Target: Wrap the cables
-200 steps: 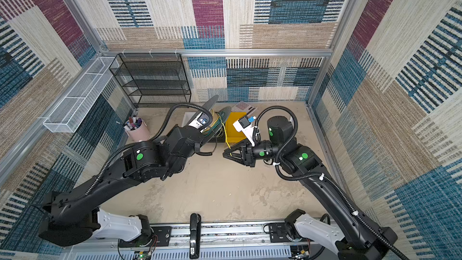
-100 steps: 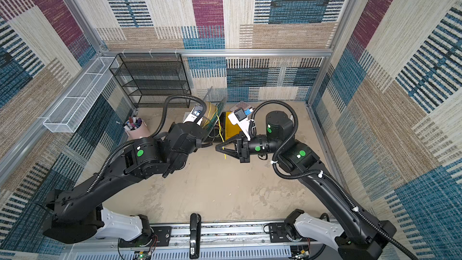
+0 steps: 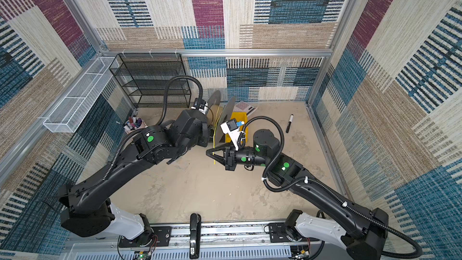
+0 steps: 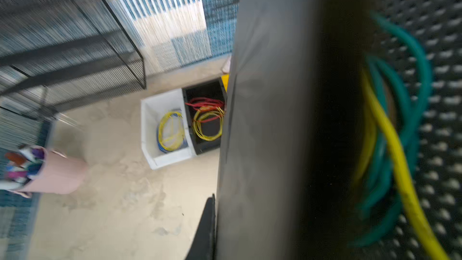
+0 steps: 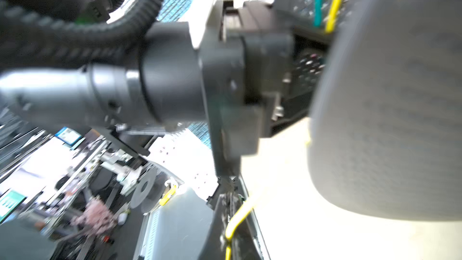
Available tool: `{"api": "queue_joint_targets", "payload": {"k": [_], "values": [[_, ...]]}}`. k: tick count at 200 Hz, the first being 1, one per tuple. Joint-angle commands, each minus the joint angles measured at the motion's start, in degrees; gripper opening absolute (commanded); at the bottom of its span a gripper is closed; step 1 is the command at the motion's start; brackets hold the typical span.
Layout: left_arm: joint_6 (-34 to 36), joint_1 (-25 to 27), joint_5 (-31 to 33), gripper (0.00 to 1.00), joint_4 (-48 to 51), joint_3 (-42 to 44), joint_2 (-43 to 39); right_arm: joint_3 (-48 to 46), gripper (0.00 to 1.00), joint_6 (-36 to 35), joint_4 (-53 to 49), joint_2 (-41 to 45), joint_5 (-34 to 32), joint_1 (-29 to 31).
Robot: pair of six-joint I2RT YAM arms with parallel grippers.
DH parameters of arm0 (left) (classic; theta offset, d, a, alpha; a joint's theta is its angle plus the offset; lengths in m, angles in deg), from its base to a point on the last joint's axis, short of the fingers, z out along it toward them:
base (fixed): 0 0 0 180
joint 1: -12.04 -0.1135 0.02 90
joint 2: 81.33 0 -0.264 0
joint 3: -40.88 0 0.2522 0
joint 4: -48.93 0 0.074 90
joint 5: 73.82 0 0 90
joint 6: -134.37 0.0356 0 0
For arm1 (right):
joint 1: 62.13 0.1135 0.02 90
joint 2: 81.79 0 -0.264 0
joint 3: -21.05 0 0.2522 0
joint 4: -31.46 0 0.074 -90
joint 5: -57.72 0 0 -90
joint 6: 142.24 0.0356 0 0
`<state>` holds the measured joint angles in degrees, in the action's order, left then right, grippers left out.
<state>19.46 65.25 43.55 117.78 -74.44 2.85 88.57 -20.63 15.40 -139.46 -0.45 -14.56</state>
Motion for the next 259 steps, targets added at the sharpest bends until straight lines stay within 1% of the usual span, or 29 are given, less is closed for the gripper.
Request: {"api": "queue_joint_targets", "payload": {"k": [1, 18, 29, 40, 55, 66, 92, 108, 128, 141, 159, 189, 209, 259], "values": [[-13.09, -2.82, -2.28, 0.0, -17.36, 0.77, -2.39, -2.43, 0.0, -2.0, -8.92, 1.84, 1.39, 0.96], [-14.65, -3.15, -5.0, 0.0, -17.09, 1.2, -3.53, -2.03, 0.0, -4.51, -13.03, 1.9, -7.14, 1.03], [-16.25, -3.31, -7.43, 0.0, -18.03, 2.52, -4.6, -1.93, 0.0, -5.75, -14.27, 1.75, -11.1, 0.97], [-18.39, -3.44, -10.72, 0.0, -21.2, 5.89, -6.15, -1.39, 0.0, -6.95, -15.76, 1.03, -14.39, 0.98], [-23.29, -4.32, -15.81, 0.0, -27.08, 11.69, -8.38, -0.76, 0.0, -8.18, -17.59, 0.2, -19.37, 1.03], [-25.98, -5.27, -18.92, 0.0, -28.88, 13.62, -9.09, -0.66, 0.0, -8.69, -18.33, 0.44, -23.94, 0.97], [-27.68, -5.91, -20.42, 0.0, -27.91, 14.56, -10.64, 0.27, 0.0, -10.91, -21.76, 2.69, -35.2, 0.98], [-28.64, -6.67, -22.77, 0.0, -27.46, 14.99, -11.76, 0.68, 0.0, -12.93, -22.76, 4.26, -40.14, 0.99], [-31.13, -8.46, -29.34, 0.0, -27.92, 15.64, -12.12, 1.17, 0.0, -15.84, -22.89, 4.93, -44.21, 0.98], [-33.19, -9.12, -33.5, 0.0, -29.18, 16.28, -12.03, 0.63, 0.0, -17.9, -21.47, 5.26, -45.46, 0.98], [-35.58, -9.52, -37.47, 0.0, -30.82, 17.43, -12.03, 0.3, 0.0, -20.79, -20.57, 5.03, -48.9, 1.01], [-37.24, -10.29, -39.61, 0.0, -30.13, 18.28, -13.46, 0.08, 0.02, -25.99, -20.5, 5.69, -57.68, 0.99], [-38.31, -11.09, -41.62, 0.0, -29.99, 18.44, -14.02, -0.84, 0.03, -29.69, -19.36, 6.51, -61.99, 1.02], [-37.73, -11.25, -46.66, 0.0, -27.52, 17.28, -12.81, 1.26, 0.01, -37.81, -21.12, 2.75, -69.02, 1.02]]}}
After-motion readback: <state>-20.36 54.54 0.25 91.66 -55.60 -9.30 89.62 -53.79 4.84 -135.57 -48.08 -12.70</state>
